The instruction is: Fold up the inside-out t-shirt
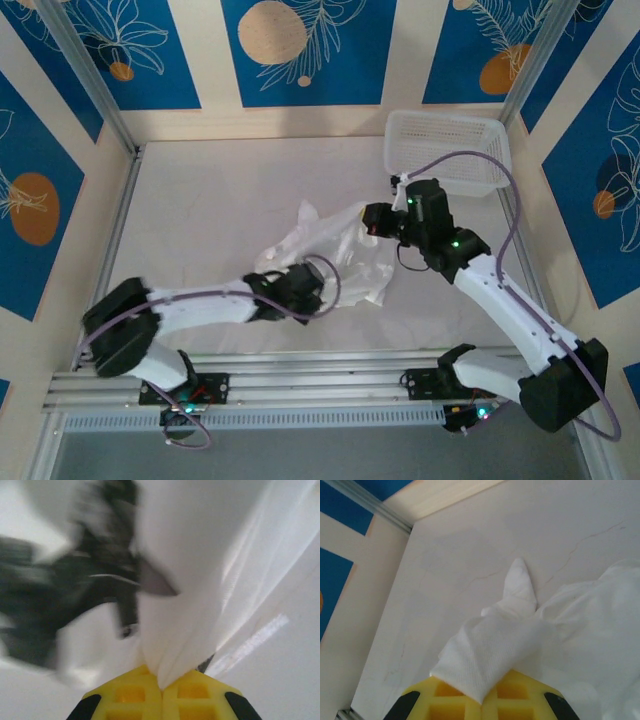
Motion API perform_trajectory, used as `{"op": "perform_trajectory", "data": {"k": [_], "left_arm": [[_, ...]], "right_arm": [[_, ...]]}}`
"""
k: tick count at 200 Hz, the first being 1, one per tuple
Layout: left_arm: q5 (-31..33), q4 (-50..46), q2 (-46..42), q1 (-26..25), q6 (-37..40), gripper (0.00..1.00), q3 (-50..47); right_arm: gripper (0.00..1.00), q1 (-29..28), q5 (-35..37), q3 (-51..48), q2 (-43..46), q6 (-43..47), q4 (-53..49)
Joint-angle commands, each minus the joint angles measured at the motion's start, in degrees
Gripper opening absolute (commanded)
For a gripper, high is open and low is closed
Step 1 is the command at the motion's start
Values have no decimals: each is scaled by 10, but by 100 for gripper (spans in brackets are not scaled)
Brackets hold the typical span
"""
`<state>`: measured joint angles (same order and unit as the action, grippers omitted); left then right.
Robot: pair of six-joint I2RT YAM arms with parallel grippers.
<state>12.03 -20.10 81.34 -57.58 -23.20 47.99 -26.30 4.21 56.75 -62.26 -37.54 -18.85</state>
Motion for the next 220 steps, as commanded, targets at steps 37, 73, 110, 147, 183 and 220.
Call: {"op": "perform_trajectory", "data": {"k": [37,73,110,147,183,220], "left_arm": [[-9,-102,-257,213,148,0,203],[-13,-117,-245,255,172,0,284],[-95,-90,-168,308,128,0,256],[-162,-51,-74,316,97,22,200],[-164,-32,-42,329,94,44,160],[-180,-90,69,348,93,46,197]], "right_arm": [[0,11,-57,86,113,52,-10],[0,9,19,79,209,59,23],[0,19,157,32,211,33,-61],[0,67,131,-61,169,40,-116],[0,153,29,-135,176,5,-122],[0,195,-42,-160,169,-16,-111]]}}
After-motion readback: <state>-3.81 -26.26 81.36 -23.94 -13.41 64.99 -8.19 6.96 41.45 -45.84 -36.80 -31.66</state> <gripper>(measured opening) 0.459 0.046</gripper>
